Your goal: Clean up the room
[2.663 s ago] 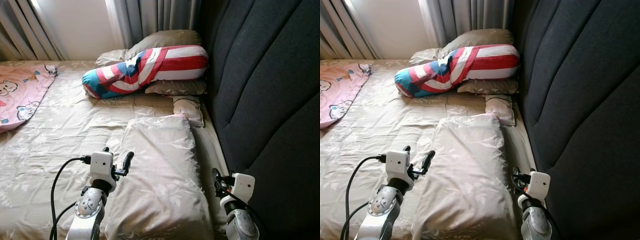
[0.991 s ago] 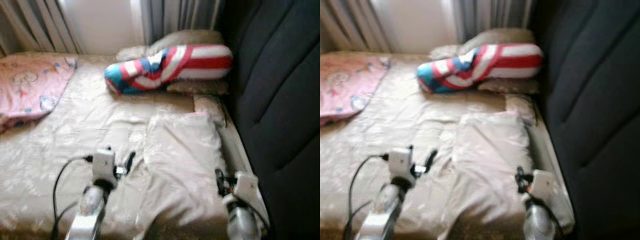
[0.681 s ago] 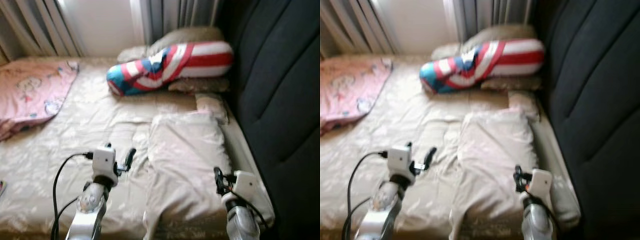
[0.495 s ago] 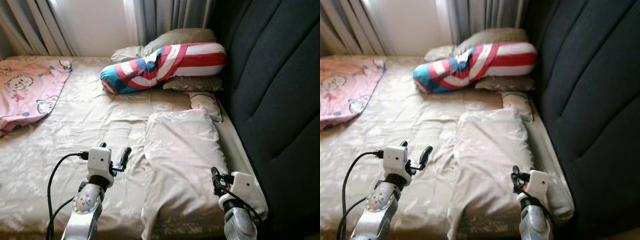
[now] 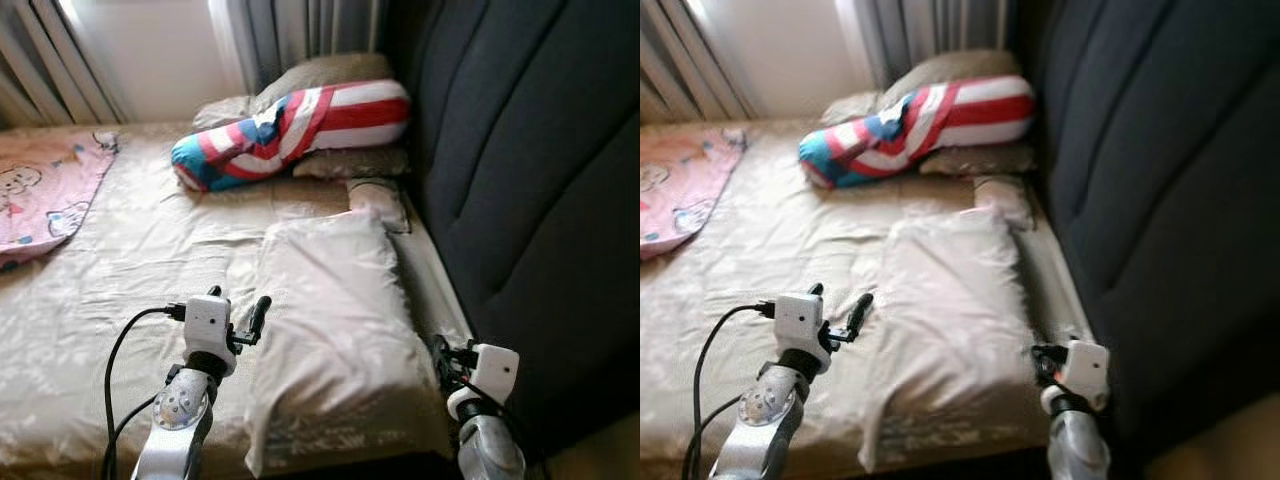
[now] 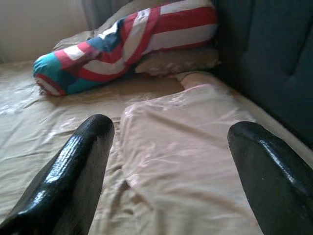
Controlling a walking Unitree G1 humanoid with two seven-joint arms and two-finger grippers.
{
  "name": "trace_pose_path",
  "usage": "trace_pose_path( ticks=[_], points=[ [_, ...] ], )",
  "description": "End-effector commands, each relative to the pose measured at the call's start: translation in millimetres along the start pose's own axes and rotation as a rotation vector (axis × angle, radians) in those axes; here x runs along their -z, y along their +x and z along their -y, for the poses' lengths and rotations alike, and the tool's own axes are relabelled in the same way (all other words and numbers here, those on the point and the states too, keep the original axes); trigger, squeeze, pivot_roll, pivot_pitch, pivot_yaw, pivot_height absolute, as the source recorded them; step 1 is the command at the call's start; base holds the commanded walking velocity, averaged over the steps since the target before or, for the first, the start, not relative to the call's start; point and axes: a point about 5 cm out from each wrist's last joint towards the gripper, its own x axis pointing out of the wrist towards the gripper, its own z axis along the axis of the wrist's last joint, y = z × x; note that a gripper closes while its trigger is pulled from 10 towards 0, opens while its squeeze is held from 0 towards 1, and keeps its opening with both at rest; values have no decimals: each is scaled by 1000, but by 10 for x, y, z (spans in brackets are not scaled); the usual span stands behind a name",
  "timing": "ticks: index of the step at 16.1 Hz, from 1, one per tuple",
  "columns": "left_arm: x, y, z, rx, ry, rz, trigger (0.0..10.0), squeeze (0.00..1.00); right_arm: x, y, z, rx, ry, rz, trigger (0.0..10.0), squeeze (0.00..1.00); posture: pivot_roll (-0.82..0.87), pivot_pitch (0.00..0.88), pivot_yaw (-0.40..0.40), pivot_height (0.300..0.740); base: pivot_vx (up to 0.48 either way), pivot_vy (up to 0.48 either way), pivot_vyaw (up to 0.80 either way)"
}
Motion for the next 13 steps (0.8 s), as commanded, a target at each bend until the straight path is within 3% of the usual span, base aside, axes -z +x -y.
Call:
trace_pose_path(
  ticks=[1, 11, 13],
  points=[
    [-6, -7, -50, -8, 13, -7, 10000, 0, 14, 9, -69, -14, 17, -7, 10000, 0, -2, 24, 6, 740, 0, 0, 0],
    [71, -44, -68, -34, -42, -33, 10000, 0, -17, 15, -89, -53, -15, 8, 10000, 0, -7, 30, 1, 740, 0, 0, 0],
    [68, -43, -62, -36, -45, -30, 10000, 0, -28, -2, -103, -79, -24, 21, 10000, 0, -8, 33, 0, 740, 0, 0, 650]
  ],
)
